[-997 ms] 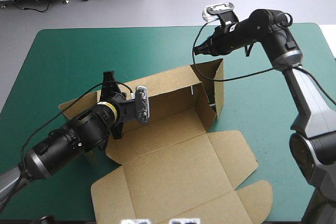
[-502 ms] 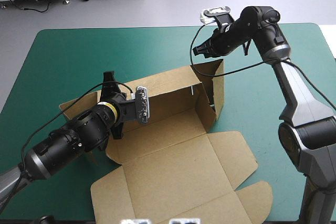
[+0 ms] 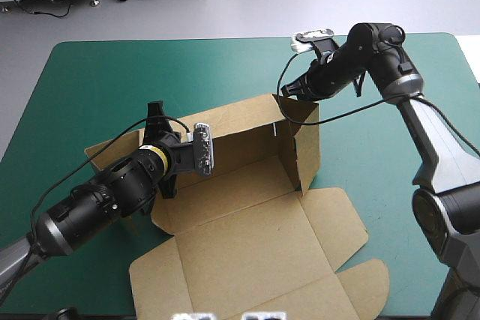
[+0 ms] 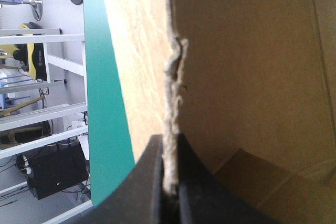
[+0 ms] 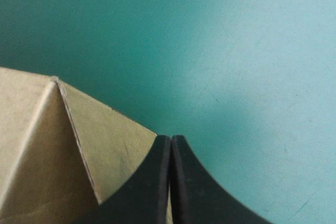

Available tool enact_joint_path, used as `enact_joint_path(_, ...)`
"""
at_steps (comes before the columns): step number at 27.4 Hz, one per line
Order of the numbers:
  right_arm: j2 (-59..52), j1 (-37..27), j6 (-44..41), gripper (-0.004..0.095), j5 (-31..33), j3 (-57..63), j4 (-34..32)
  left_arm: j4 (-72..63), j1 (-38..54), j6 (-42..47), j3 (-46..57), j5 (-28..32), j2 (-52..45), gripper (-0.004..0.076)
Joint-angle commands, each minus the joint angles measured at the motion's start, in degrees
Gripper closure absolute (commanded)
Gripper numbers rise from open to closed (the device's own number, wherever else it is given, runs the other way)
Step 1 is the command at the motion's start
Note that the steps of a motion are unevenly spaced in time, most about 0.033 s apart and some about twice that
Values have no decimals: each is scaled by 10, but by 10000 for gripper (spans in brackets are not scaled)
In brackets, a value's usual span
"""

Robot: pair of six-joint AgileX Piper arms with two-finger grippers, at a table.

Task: Fold the box

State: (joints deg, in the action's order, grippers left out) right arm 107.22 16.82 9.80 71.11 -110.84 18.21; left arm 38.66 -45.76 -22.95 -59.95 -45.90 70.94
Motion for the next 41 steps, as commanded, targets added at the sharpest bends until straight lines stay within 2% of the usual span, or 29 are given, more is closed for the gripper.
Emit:
enact_joint_path(1, -53, -1, 9, 922, 5, 17, 17, -6, -2, 9, -9, -10, -9, 729)
enact_joint_path(5, -68, -1, 27, 922, 1, 45, 43, -6, -2, 22, -9, -10, -9, 729)
enact_joint_path(8, -87, -1, 43, 922, -28, 81, 72, -6, -2, 23, -9, -10, -8, 729)
enact_joint_path(19, -206, -1, 150, 922, -245, 316, 157, -6, -2, 24, -9, -7, -8, 729)
enact_joint_path(27, -276, -1, 291, 922, -334, 428, 240, -6, -2, 26, -9, -2, -8, 729)
enact_joint_path(31, -292, -1, 346, 922, -339, 458, 256, -6, -2, 29, -9, -1, -8, 729)
enact_joint_path(38, -293, -1, 378, 921, -330, 463, 240, -6, -2, 37, -9, -1, -8, 729)
enact_joint_path(41, -293, -1, 402, 884, -314, 463, 236, -6, -2, 37, -9, -1, -8, 729)
